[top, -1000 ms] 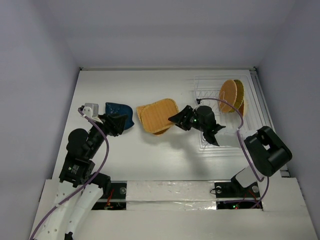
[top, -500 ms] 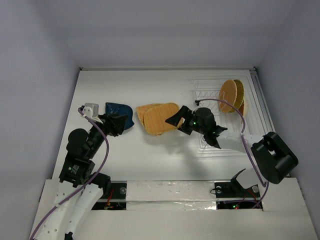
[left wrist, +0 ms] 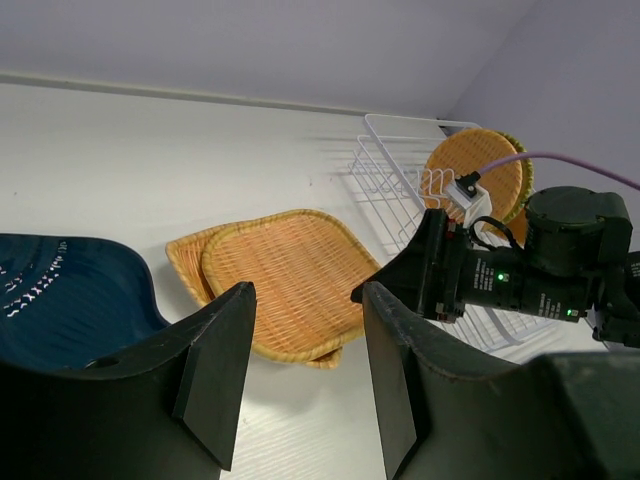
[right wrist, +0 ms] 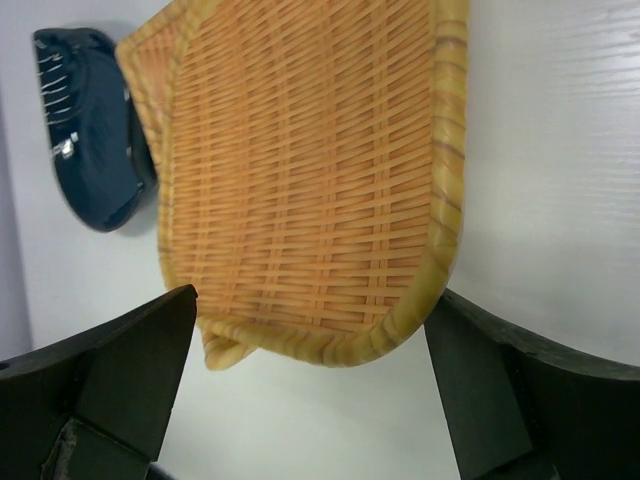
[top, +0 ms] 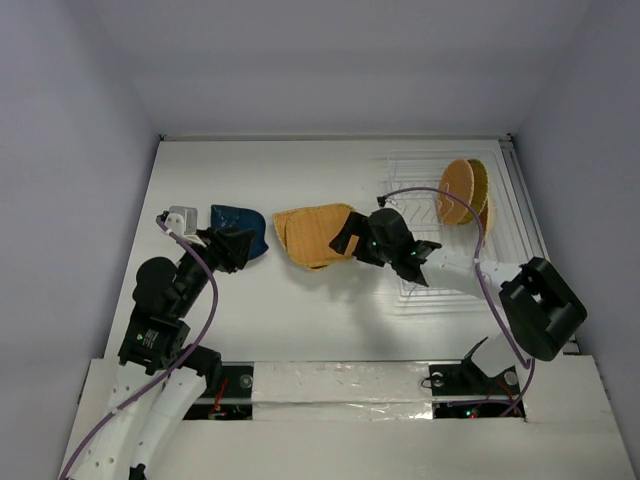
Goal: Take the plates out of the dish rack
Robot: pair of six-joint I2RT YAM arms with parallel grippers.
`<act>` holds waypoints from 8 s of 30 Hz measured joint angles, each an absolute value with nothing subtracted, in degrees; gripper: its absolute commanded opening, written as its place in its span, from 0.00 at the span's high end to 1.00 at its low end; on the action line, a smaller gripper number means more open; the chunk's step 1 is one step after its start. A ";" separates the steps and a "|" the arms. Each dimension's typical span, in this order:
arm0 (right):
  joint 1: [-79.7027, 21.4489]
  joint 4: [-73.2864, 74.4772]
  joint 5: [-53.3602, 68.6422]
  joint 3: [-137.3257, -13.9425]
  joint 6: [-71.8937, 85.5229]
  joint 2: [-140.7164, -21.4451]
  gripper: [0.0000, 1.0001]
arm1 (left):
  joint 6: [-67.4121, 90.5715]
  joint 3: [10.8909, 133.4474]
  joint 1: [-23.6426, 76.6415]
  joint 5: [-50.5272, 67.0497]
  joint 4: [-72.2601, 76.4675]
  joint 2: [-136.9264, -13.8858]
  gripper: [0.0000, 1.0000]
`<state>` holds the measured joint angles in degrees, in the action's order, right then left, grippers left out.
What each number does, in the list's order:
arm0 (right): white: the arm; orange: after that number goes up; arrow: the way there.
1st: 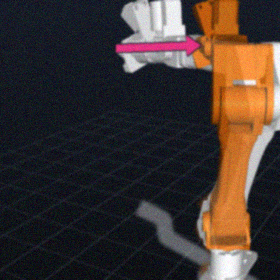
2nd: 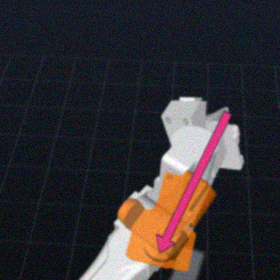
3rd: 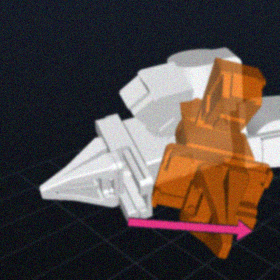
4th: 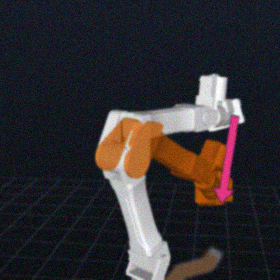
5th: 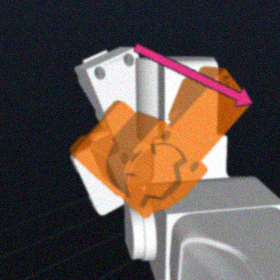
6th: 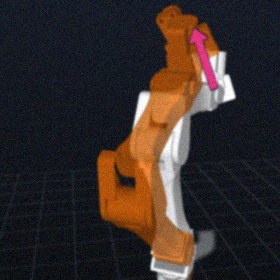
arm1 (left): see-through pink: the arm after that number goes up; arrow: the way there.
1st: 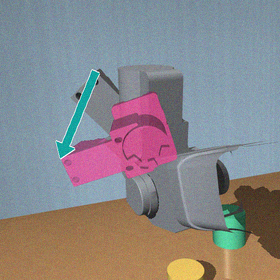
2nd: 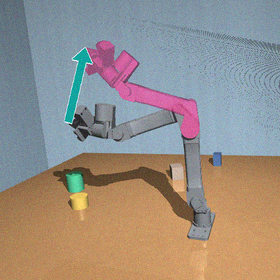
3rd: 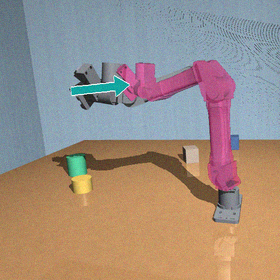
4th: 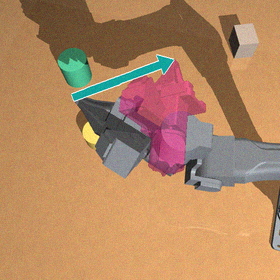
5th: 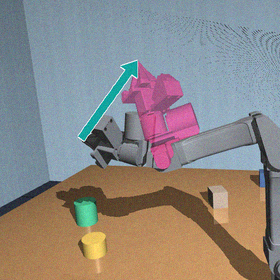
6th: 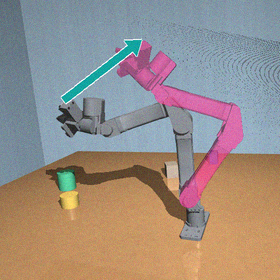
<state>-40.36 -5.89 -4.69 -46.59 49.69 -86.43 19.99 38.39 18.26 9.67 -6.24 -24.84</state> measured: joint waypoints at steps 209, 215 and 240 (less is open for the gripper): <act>-2.90 16.51 -38.52 -70.41 17.34 -91.00 0.61 | 20.01 38.39 21.69 8.93 -6.50 -23.55 0.59; -2.68 16.12 -38.61 -70.72 16.53 -92.64 0.65 | 20.01 38.39 21.69 8.93 -6.50 -23.55 0.59; -8.62 20.12 -40.80 -70.87 10.68 -80.51 1.00 | 20.01 38.39 21.69 8.93 -6.50 -23.55 0.59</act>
